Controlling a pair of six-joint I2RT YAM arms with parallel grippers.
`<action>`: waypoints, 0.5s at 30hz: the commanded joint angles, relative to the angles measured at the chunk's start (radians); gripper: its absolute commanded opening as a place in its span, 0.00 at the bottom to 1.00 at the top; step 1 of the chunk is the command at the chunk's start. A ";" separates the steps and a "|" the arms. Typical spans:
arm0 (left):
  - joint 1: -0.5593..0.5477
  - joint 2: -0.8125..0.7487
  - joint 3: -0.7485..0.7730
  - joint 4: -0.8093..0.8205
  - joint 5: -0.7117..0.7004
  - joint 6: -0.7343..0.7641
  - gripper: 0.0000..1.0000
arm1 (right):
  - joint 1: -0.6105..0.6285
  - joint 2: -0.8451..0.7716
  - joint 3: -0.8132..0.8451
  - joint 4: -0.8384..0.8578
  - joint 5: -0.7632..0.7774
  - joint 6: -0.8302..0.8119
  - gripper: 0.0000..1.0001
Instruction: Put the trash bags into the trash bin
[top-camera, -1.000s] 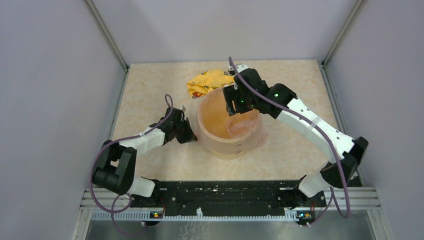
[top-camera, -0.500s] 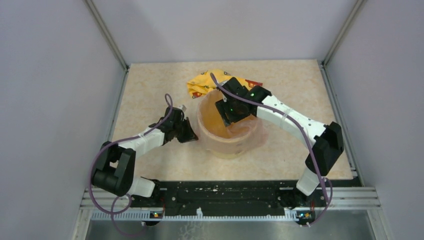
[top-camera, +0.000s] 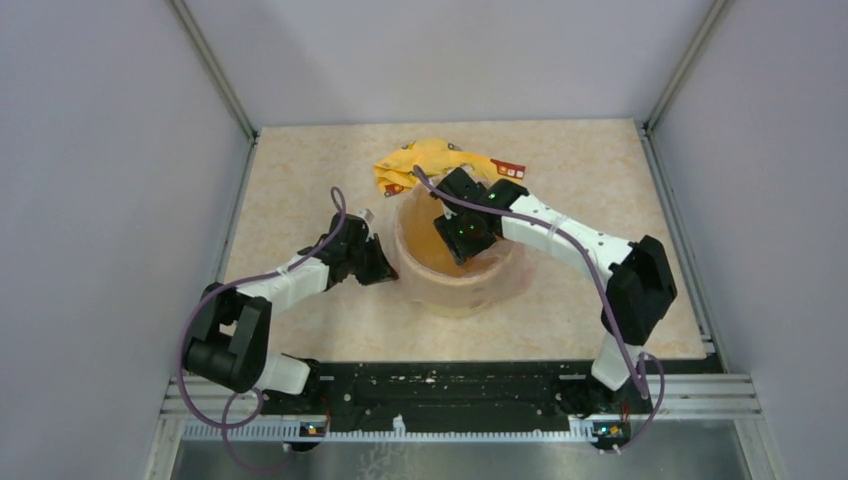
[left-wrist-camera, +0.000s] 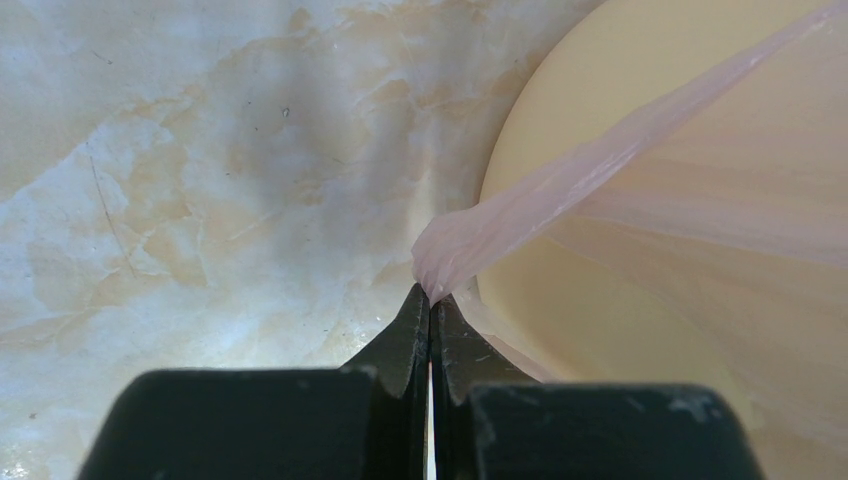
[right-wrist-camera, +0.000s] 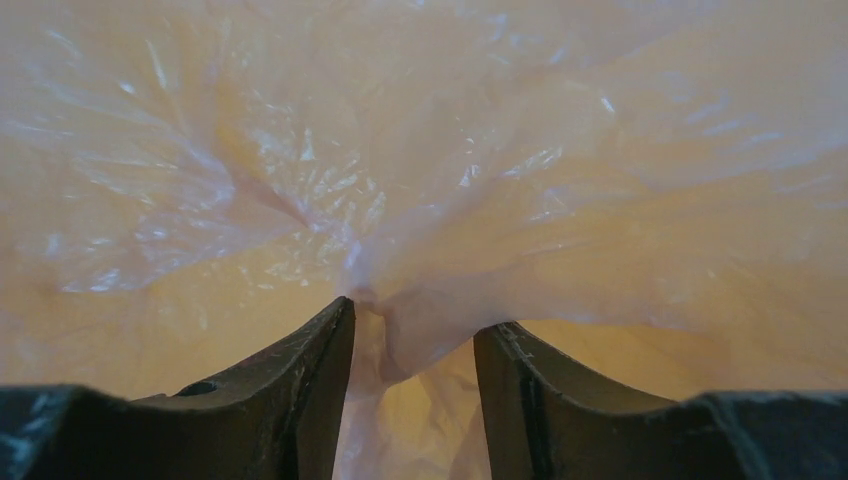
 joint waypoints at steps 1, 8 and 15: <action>-0.004 -0.031 -0.009 0.053 0.009 0.003 0.00 | 0.000 0.020 -0.035 0.029 -0.019 -0.015 0.47; -0.003 -0.032 -0.015 0.061 0.015 -0.004 0.00 | -0.017 0.063 -0.033 0.037 -0.032 -0.029 0.47; -0.003 -0.042 -0.026 0.070 0.012 -0.016 0.00 | -0.044 0.102 -0.027 0.030 -0.082 -0.041 0.56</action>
